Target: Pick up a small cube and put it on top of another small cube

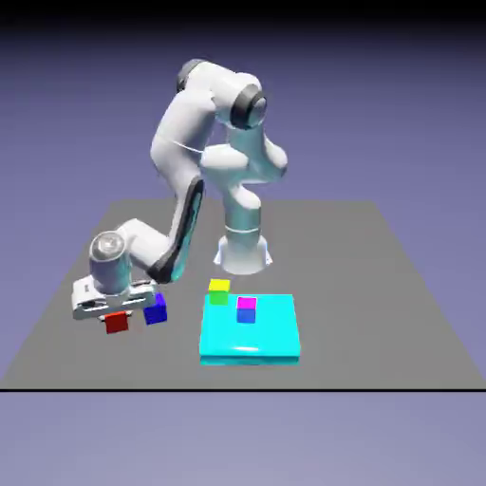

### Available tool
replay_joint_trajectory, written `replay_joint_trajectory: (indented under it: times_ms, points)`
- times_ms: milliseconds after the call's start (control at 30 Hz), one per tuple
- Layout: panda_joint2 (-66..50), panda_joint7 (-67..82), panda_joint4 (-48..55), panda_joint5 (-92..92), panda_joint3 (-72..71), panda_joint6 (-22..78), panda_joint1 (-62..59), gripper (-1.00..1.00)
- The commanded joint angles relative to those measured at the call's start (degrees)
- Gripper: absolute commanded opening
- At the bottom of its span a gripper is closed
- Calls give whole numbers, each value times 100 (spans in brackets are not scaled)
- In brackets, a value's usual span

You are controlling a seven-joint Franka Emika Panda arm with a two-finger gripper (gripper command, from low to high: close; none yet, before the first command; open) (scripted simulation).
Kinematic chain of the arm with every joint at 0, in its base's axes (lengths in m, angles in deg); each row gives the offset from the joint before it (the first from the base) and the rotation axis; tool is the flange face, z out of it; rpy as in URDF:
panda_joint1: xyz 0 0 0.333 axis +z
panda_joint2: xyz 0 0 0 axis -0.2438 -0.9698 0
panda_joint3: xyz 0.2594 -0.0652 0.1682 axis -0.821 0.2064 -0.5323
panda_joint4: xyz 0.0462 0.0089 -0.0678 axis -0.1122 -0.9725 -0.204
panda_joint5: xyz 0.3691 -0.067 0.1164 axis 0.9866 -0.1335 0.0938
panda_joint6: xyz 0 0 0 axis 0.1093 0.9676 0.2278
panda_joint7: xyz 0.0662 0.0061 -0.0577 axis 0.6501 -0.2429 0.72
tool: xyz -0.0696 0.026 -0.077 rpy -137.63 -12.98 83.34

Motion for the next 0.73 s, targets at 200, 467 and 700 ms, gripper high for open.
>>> replay_joint_trajectory:
  times_ms: [200, 467, 700]
  points:
    - [1454, -1394, -817, -761, -301, 683, -61, -100]
    - [2009, -2232, -1495, -1137, -572, 612, -238, -100]
    - [1607, -2146, -1628, -1020, -626, 94, -358, 100]
